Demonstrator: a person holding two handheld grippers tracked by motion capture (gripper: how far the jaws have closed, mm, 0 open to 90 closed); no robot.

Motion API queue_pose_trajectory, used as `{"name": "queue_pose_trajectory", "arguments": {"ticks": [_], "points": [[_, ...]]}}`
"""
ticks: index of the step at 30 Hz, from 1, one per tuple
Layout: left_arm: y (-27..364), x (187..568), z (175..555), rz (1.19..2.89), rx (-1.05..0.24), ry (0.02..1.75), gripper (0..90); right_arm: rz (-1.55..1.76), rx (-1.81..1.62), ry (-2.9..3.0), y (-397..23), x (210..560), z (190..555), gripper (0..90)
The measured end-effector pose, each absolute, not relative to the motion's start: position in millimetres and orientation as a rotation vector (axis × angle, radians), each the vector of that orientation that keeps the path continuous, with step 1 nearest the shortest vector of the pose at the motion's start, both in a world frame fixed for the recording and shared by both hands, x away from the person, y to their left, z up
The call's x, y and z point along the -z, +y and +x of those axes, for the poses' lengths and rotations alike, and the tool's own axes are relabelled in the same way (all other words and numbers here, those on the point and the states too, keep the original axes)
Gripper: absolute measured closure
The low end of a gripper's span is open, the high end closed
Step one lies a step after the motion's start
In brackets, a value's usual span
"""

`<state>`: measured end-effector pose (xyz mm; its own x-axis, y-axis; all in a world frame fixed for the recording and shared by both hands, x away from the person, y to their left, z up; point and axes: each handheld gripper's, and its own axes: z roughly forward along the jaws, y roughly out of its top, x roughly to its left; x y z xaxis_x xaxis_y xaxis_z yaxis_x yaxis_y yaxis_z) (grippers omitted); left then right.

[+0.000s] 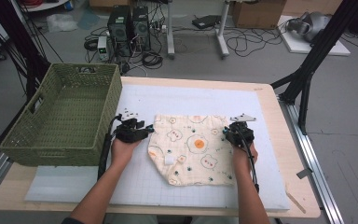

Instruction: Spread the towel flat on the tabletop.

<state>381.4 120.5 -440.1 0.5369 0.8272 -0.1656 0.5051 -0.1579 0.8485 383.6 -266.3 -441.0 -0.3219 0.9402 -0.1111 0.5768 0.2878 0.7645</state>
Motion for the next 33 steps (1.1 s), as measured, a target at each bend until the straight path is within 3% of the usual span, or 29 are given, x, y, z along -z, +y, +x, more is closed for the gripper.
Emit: {"name": "queue_pose_trajectory", "arguments": {"ticks": [4,8,9,12,19,22,25,27,28,29,30,32,33], "points": [[109,445,378,1.928,-0.367,1.034,50.3,1.329,-0.922,2.005,-267,437,374,57.4],[98,450,375,2.031,-0.401,0.994,50.2,1.303,-0.962,2.022,-271,437,360,50.5],[97,449,373,2.052,-0.441,0.981,53.4,1.307,-0.972,2.031,-272,438,356,49.5],[97,447,373,2.072,-0.437,0.956,84.1,1.289,-0.968,2.040,-276,439,345,46.8],[115,446,382,1.965,-0.563,1.126,86.0,1.264,-1.042,2.102,-278,442,326,47.1],[118,446,382,1.949,-0.563,1.129,81.7,1.254,-1.071,2.140,-271,444,323,46.7],[120,443,381,1.906,-0.533,1.136,62.7,1.250,-1.093,2.204,-264,449,323,47.2],[121,441,380,1.896,-0.535,1.134,52.8,1.236,-1.055,2.229,-261,450,324,56.9],[121,437,376,1.896,-0.512,1.101,52.7,1.226,-1.071,2.239,-262,450,324,68.4],[121,437,376,1.896,-0.512,1.101,52.4,1.226,-1.071,2.239,-262,450,324,68.4],[121,433,372,1.903,-0.493,1.058,52.3,1.218,-1.024,2.233,-263,448,323,82.5],[121,430,367,1.908,-0.464,1.025,51.9,1.205,-0.947,2.187,-265,446,322,82.4],[120,429,364,1.908,-0.455,1.016,50.6,1.227,-0.936,2.163,-268,446,322,74.7]]}}
